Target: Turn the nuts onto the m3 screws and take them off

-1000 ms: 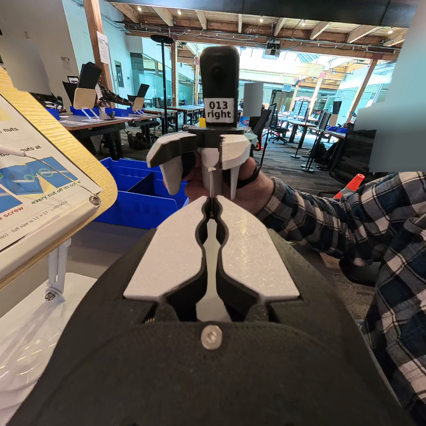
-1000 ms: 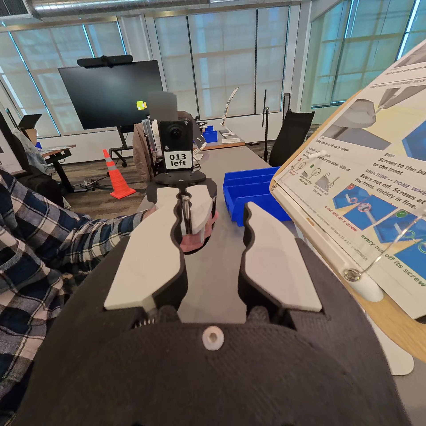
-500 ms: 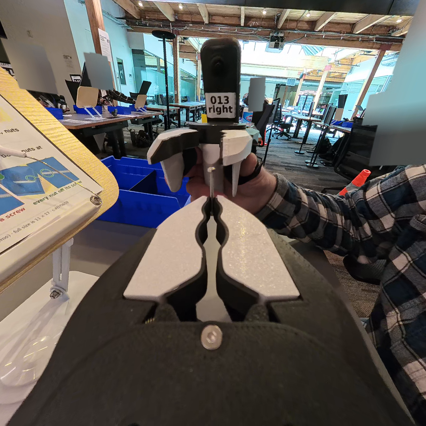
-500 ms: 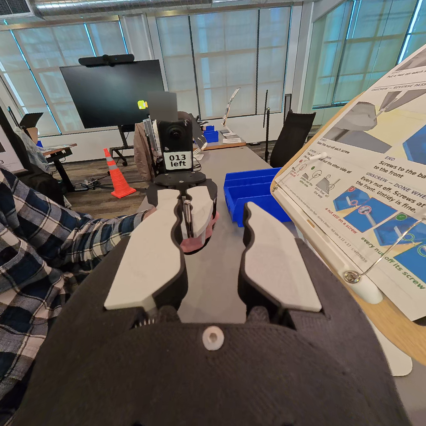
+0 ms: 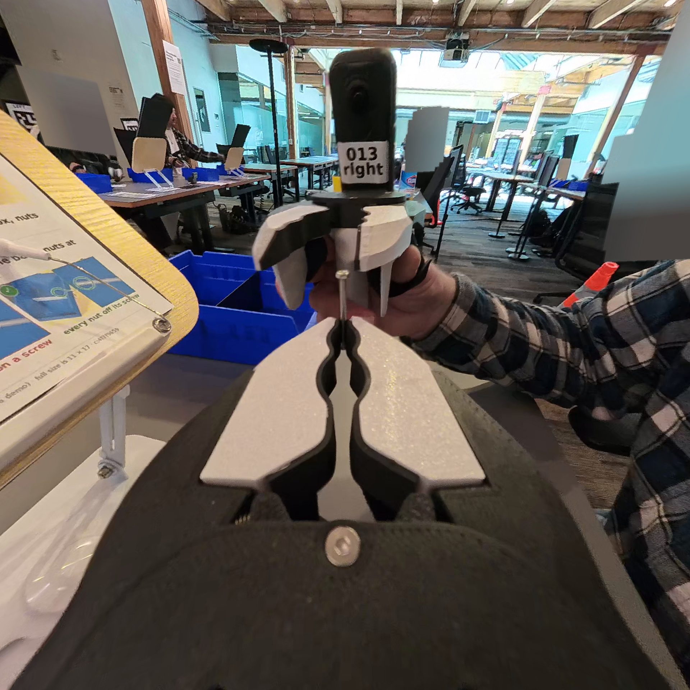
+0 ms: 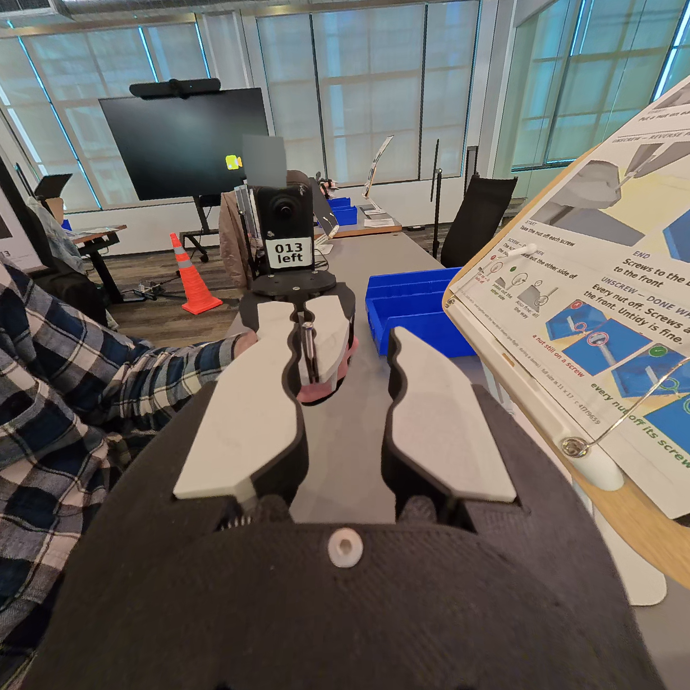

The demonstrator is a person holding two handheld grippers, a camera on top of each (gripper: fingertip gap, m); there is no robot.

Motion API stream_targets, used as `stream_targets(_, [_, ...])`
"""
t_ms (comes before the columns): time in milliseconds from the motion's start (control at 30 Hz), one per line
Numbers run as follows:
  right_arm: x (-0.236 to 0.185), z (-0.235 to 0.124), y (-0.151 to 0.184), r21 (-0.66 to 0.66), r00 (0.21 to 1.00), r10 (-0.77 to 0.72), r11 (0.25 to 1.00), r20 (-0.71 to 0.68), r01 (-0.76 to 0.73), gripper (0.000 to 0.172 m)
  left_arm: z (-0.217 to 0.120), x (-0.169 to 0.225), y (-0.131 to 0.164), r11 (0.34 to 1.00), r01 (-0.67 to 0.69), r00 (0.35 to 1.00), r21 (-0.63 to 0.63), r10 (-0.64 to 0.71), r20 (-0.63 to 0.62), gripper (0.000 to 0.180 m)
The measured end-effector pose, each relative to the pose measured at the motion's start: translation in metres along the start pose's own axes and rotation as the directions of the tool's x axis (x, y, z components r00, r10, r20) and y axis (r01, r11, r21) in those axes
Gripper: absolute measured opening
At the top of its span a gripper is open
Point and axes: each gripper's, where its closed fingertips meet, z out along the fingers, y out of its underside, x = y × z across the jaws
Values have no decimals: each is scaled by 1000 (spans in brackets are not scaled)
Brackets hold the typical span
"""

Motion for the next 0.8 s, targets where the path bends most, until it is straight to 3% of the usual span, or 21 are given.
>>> stream_targets(200, [-4,-5,10,-145,999,-5,989,-52,-2,28,-4,-17,8,965,-183,960,-186,216,176,1])
stream_targets(433, [-7,2,22,-274,991,-29,962,-127,-7,19,-4,-30,12,804,-389,786,-450,544,294,1])
stream_targets(567, [-5,3,26,-310,986,-36,950,-161,-16,14,-2,-32,17,737,-426,724,-524,625,292,1])
stream_targets(800, [-2,3,28,-344,982,-73,939,-174,9,6,-3,-33,17,714,-442,696,-543,655,295,2])
